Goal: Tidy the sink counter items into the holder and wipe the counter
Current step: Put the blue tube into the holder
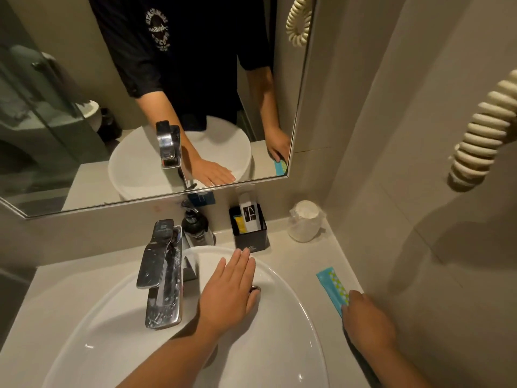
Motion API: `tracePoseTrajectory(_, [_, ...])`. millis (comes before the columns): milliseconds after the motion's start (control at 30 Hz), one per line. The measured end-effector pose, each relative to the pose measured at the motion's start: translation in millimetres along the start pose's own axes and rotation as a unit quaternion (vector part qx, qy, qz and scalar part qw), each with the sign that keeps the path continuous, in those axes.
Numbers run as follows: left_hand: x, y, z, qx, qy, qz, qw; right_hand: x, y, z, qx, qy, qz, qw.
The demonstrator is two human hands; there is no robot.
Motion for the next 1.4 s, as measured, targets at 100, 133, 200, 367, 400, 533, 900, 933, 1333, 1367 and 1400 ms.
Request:
tracePoseTrajectory(100, [-0.1, -0.3, -0.7, -0.010, -0.002, -0.008, 1.000, 3.6, 1.2, 5.3, -0.026, -0.005, 0.083, 0.996])
tracePoseTrajectory(133, [0.2, -0.5, -0.8, -0.013, -0.002, -0.011, 1.000, 4.5, -0.8, 7.3, -0.036, -0.013, 0.135, 0.990])
tracePoseTrajectory(200, [1.0, -1.6, -1.8, -0.020, -0.003, -0.017, 1.000, 4.1, -9.4, 8.3, -0.045, -0.034, 0.280, 0.958])
tracePoseTrajectory(367, [0.9, -8.2, -6.1, -0.035, 0.003, -0.074, 0.997, -28.5, -75.7, 4.9, -0.028, -0.157, 0.488, 0.858])
tracePoseTrajectory(400, [0.8, -9.6, -5.6, -0.042, 0.004, -0.094, 0.995, -38.3, -94.5, 3.6, -0.024, -0.180, 0.512, 0.840])
tracePoseTrajectory(533, [1.4, -34.5, -2.7, -0.007, -0.033, -0.292, 0.956, -89.3, -168.4, -6.1, 0.015, -0.276, 0.548, 0.789])
tracePoseTrajectory(900, [-39.8, -144.1, 41.6, 0.263, -0.191, -0.541, 0.776, -198.6, -208.6, 24.6, 0.059, -0.383, 0.525, 0.758])
tracePoseTrajectory(933, [-43.6, -143.3, 46.7, 0.264, -0.198, -0.539, 0.775, -203.9, -202.6, 31.4, 0.054, -0.386, 0.521, 0.759])
tracePoseTrajectory(1333, [-55.2, -56.2, 76.7, 0.122, -0.308, -0.448, 0.830, -218.4, -111.8, 87.9, -0.004, -0.359, 0.447, 0.819])
tracePoseTrajectory(1367, [-55.2, -53.9, 77.8, 0.121, -0.311, -0.436, 0.836, -216.9, -108.3, 89.5, -0.003, -0.353, 0.447, 0.822])
tracePoseTrajectory(1400, [-55.5, -52.3, 78.8, 0.121, -0.313, -0.428, 0.840, -215.1, -106.0, 90.4, -0.001, -0.348, 0.447, 0.824])
Point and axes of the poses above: each hand's wrist, its own z-axis towards the middle knuckle, its own y-axis out of the palm, x = y × z, the point moved 7 cm from there along z, towards the middle knuckle, and after that the axes turned 13 degrees about -x, right-handed, at the moved point
